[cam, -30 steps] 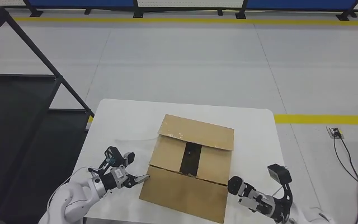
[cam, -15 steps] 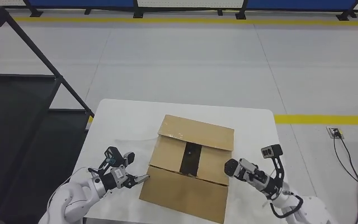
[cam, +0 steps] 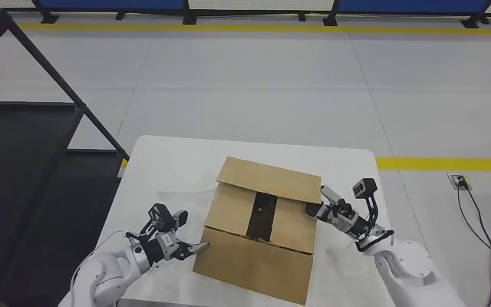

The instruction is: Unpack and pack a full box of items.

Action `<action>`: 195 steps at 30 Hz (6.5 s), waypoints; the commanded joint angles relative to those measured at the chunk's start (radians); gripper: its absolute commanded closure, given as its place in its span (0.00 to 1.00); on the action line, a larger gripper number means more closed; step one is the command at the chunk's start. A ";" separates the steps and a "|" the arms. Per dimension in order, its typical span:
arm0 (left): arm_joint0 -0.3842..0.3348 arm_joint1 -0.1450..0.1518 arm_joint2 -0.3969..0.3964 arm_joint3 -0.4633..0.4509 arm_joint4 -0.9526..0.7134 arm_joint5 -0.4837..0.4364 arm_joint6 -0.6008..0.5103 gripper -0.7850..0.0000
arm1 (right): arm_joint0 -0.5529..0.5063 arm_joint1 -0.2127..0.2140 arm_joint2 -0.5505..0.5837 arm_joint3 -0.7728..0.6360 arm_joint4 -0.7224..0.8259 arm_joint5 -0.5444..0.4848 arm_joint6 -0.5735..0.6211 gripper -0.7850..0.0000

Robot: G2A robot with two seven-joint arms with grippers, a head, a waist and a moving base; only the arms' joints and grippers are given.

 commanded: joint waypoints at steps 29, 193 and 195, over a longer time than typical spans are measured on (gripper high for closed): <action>0.018 0.021 0.017 -0.009 0.006 0.043 0.023 0.00 | 0.397 -0.141 -0.314 0.327 -0.556 0.063 -0.686 0.00; 0.062 0.034 0.057 -0.168 -0.210 0.329 0.078 0.00 | 0.513 -0.354 -0.515 0.316 -0.353 -0.220 -0.055 0.00; 0.067 0.036 0.045 -0.164 -0.221 0.328 0.081 0.00 | 0.511 -0.354 -0.507 0.318 -0.345 -0.227 -0.039 0.00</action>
